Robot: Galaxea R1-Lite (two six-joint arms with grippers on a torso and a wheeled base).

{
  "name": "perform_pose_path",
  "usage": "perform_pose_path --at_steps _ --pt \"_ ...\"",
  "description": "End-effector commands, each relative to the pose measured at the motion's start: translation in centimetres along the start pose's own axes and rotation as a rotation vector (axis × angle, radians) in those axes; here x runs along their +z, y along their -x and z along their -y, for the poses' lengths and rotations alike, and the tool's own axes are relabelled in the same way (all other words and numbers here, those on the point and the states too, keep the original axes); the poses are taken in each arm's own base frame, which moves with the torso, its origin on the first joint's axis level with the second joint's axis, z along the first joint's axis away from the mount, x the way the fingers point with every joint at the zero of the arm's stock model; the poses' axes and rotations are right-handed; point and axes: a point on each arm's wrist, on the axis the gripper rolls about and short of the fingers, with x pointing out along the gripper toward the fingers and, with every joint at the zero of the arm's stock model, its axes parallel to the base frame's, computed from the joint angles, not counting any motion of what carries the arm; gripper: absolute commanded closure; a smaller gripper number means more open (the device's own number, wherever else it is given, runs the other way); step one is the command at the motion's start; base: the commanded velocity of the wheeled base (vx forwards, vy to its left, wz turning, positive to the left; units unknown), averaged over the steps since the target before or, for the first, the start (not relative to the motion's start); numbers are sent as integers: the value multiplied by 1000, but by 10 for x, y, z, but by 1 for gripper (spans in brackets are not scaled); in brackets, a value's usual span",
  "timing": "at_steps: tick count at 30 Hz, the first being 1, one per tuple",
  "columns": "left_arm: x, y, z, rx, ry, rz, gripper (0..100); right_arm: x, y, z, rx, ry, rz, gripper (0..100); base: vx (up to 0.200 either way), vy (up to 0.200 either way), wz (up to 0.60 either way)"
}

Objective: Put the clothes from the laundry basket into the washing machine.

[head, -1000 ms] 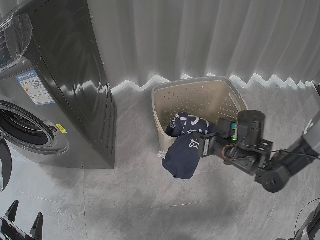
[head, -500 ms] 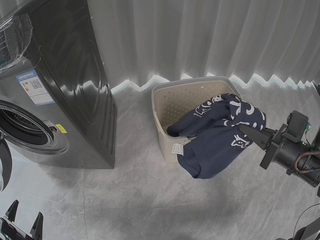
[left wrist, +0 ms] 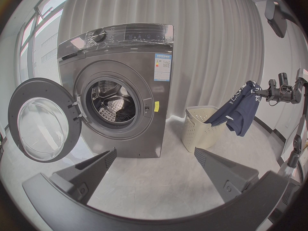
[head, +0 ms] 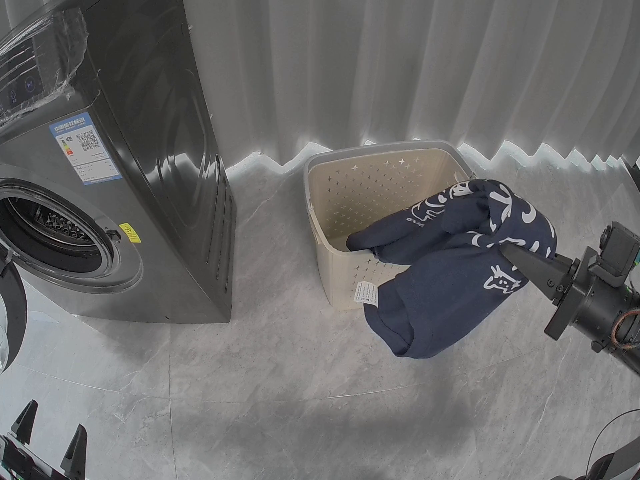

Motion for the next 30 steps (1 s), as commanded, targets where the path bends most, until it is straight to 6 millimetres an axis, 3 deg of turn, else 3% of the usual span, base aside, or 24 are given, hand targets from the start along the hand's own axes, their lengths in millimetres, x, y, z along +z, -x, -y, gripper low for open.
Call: perform_pose_path --at_steps 1,30 --pt "-5 0 0 0 3 -1 0 -1 0 -1 5 -4 -6 100 0 200 0" --pt "-5 0 0 0 4 -1 0 -7 -2 -1 5 -6 -32 100 0 200 0"
